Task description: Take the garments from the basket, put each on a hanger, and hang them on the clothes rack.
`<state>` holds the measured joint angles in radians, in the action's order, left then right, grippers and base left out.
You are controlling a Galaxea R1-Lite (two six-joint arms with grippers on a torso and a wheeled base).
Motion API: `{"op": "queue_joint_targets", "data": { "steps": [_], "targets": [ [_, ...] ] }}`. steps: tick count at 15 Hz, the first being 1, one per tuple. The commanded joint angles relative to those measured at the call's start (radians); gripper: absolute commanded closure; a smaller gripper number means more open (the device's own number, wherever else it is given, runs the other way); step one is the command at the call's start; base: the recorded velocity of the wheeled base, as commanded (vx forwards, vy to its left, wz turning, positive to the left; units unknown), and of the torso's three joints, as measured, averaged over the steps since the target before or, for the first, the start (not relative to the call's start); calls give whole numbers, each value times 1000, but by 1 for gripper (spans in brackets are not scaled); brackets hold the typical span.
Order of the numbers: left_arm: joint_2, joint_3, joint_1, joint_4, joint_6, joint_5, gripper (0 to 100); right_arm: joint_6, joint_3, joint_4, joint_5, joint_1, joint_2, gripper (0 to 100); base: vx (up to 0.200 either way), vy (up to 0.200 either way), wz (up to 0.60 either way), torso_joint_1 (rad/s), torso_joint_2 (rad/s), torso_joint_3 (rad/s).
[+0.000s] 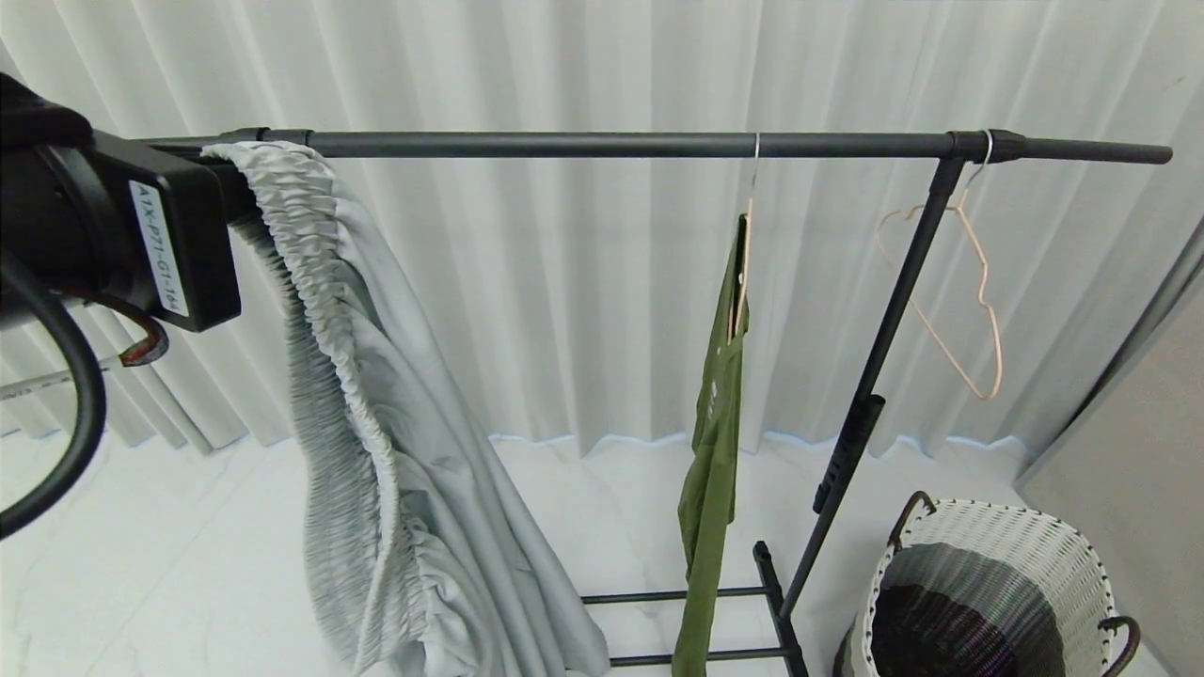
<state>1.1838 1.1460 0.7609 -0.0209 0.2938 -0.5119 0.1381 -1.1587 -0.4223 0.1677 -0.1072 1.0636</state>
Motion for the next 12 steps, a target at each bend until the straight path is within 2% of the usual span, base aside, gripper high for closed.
{"op": "queue_joint_targets", "data": {
  "steps": [1, 3, 10, 11, 12],
  "targets": [
    [5, -2, 0, -1, 1, -2, 100, 3, -1, -1, -5, 0, 19, 0, 0, 0, 0, 115, -261, -134],
    [7, -6, 0, -1, 1, -2, 100, 2, 7, -1, -8, 0, 32, 0, 0, 0, 0, 66, -127, -66],
    [3, -15, 0, -1, -1, 0, 100, -9, 105, 83, -17, 0, 56, 0, 200, 0, 0, 14, -16, -7],
    [2, -22, 0, -1, -1, 0, 100, -28, 102, 88, -57, -2, 75, 0, 200, 0, 0, -2, -2, 2],
    [2, -26, 3, -1, -1, 0, 100, -46, 96, 89, -99, -2, 90, 0, 0, 0, 0, 0, 0, 0]
  ]
}}
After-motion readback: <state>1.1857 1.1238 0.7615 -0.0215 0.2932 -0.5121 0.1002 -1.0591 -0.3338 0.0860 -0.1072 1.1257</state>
